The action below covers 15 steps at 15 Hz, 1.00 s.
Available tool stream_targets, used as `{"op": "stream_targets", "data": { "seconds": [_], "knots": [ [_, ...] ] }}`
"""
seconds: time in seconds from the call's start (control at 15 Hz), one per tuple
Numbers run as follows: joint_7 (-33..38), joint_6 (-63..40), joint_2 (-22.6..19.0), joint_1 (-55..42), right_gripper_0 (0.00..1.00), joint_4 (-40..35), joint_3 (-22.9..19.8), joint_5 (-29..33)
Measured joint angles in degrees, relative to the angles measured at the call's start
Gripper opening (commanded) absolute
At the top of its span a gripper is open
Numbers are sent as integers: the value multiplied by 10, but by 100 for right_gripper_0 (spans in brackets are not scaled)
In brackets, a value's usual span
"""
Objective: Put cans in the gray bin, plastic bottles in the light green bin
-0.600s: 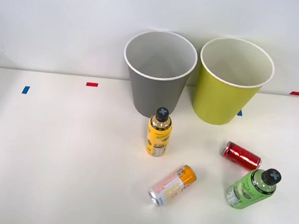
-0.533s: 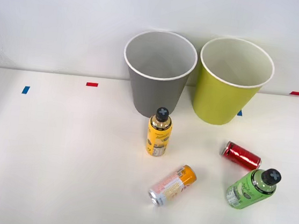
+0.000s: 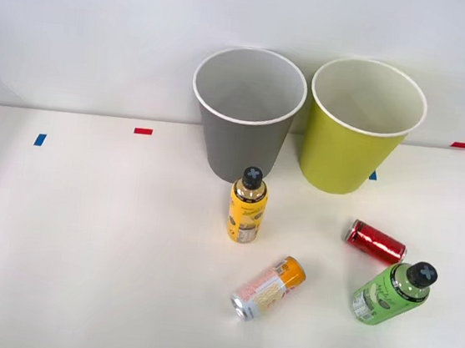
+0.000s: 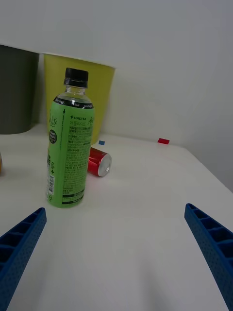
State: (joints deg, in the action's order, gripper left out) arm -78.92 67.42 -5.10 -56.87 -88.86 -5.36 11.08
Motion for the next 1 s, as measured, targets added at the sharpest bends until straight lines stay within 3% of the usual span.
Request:
{"op": "stream_targets", "data": {
  "seconds": [1.0],
  "knots": [
    [0, 0, 0, 0, 100, 0, 0, 0]
  ]
}}
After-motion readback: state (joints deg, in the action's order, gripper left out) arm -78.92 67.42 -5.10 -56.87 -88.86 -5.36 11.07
